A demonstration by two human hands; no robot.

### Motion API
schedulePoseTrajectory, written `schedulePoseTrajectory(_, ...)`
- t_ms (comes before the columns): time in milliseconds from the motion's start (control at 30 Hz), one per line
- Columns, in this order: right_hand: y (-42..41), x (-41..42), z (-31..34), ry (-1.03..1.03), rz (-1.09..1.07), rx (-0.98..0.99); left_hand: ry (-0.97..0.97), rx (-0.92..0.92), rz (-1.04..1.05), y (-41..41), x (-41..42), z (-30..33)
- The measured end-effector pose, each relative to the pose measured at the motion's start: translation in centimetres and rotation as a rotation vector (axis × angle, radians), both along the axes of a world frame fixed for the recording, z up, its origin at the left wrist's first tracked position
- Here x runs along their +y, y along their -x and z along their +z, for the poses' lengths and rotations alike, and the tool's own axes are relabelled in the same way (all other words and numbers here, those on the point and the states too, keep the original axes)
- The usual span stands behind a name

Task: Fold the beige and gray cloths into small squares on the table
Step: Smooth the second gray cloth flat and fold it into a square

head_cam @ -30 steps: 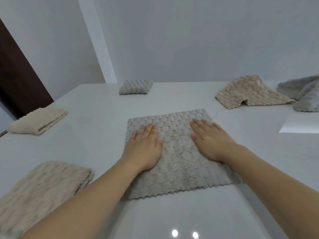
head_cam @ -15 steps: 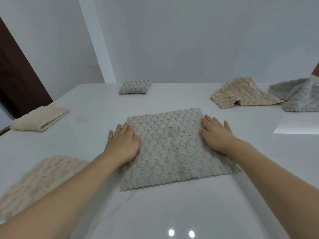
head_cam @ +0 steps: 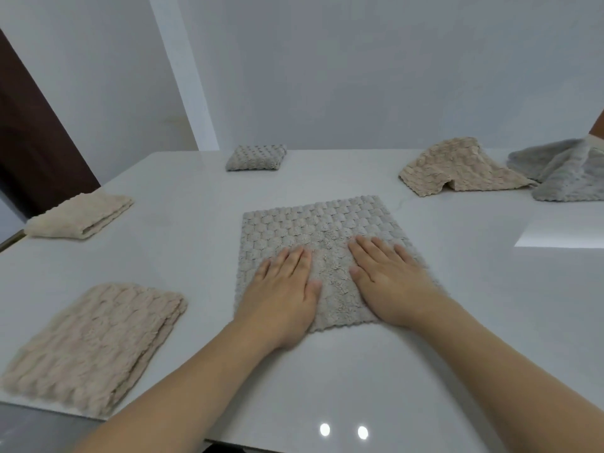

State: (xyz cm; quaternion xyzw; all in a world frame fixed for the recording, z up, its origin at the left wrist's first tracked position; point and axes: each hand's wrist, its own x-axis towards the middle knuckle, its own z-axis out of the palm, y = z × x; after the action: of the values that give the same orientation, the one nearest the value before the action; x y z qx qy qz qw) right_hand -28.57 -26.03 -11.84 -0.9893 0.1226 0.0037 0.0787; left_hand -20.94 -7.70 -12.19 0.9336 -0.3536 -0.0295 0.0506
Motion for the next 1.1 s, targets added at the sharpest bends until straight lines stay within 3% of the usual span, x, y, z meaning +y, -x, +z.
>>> schedulePoseTrajectory(200, 3.4, -4.8, -0.1, 0.036, -0.13, 0.05, -0.043, 0.039, 0.116, -1.9, 7.8, 0.2)
schedulePoseTrajectory(333, 2.9, -4.0, -0.2, 0.025, -0.186, 0.006, -0.076, 0.043, 0.144, -1.8, 7.4, 0.2)
schedulePoseTrajectory(467, 4.7, -2.6, 0.3, 0.084, -0.176, -0.403, -0.146, -0.283, 0.069, -0.8, 6.4, 2.1)
schedulePoseTrajectory(533, 6.3, -1.8, 0.7, 0.038, -0.062, -0.394, -0.004, -0.349, -0.075, 1.1, 5.9, 3.0)
schedulePoseTrajectory(633, 8.8, -2.2, 1.2, -0.029, 0.068, -0.198, 0.005, -0.173, -0.219, 3.8, 5.4, 3.6)
schedulePoseTrajectory(800, 10.6, -3.4, 2.6, -0.016, 0.165, -0.099, -0.167, -0.191, -0.237, 4.8, 5.1, 4.9)
schedulePoseTrajectory(900, 11.2, -3.5, 3.1, -0.042, 0.134, -0.094, -0.084, 0.081, -0.149, 4.2, 5.0, 6.2)
schedulePoseTrajectory(967, 11.2, -3.8, 3.6, -0.222, 0.051, -0.155, -0.008, 0.253, -0.073, 3.2, 5.2, 7.4)
schedulePoseTrajectory(1100, 9.3, -4.7, 4.8, -0.637, -0.129, -0.334, 0.18, 0.241, 0.037, 0.2, 5.2, 9.0)
